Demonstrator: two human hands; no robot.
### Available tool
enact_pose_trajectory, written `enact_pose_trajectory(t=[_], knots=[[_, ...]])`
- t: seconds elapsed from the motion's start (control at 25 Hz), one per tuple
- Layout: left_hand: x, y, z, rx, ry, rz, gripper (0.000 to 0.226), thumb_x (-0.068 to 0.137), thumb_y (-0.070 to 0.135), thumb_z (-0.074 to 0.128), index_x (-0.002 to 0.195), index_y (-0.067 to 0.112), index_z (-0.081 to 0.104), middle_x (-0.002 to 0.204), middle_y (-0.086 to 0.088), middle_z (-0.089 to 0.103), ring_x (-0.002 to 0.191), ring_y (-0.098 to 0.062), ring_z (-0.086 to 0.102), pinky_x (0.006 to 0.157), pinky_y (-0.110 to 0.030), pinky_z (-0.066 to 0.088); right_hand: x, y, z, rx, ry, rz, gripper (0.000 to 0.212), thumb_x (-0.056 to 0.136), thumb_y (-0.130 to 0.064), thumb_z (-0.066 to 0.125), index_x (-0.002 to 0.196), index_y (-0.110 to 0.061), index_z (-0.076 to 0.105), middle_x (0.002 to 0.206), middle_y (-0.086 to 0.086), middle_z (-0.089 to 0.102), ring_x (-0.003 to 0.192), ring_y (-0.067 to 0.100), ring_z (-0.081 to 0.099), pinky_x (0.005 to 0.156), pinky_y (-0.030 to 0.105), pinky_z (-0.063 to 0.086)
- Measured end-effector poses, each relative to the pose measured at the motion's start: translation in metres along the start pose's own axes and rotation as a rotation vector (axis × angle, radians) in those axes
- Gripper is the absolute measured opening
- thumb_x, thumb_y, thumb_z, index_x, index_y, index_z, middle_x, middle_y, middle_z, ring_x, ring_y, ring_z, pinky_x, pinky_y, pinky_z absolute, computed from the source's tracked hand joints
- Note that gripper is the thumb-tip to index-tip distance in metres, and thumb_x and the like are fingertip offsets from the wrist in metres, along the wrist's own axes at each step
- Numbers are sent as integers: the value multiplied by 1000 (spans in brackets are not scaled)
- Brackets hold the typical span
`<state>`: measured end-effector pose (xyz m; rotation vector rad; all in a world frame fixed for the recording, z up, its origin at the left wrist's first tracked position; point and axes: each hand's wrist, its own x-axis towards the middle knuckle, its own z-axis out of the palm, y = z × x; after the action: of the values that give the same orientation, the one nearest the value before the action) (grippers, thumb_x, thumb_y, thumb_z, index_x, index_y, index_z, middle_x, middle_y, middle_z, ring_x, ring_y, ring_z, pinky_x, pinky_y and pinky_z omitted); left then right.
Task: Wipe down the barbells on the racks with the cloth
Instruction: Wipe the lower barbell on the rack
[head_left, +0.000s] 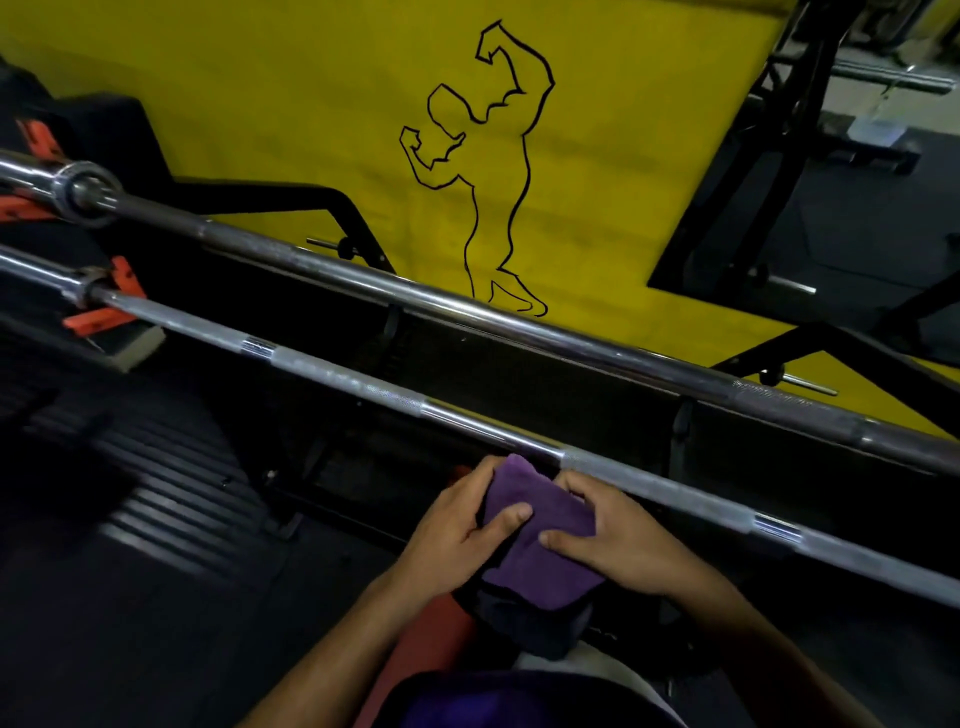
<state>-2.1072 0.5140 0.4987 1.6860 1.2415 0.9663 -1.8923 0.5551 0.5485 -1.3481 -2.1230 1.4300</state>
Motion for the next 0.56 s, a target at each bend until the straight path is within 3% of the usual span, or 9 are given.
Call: enact_pose_trajectory(t=[0.08,0.16,0.36,0.48,0.56], knots=[[-4,-13,-2,21,-60,-79,47,92,49,71,135,37,55,120,10,67,113,-13,64,99,-43,51,0,1,-4,112,55,17,29,78,-39,77,99,-26,61,95,-7,68,86,9,67,83,41,55],[-7,-20,-5,-5,-91,-117,51,90,49,74,135,33,58,122,8,69,114,-13,65,99,-48,51,3,5,-9,92,39,40,32,75,-43,76,100,-30,61,98,-7,69,90,10,67,85,42,55],[1,-4,-9,-100,-131,-24,20,94,30,74,105,21,60,94,5,67,85,-16,65,78,-43,54,11,-1,-14,15,-166,61,60,71,-52,87,120,-37,56,113,-17,67,105,2,65,92,27,54],[7,-7,-10,-69,-134,6,24,91,30,77,107,23,62,95,6,66,88,-10,65,80,-33,54,14,4,-12,81,-257,150,32,84,-44,79,113,-32,71,111,-11,74,105,6,68,95,29,53],[11,-24,-23,-19,-3,-32,29,88,35,78,111,25,64,99,9,68,95,-6,67,87,-29,54,12,7,-29,194,-128,217,27,87,-42,74,110,-28,75,111,-4,76,105,13,70,97,32,53]])
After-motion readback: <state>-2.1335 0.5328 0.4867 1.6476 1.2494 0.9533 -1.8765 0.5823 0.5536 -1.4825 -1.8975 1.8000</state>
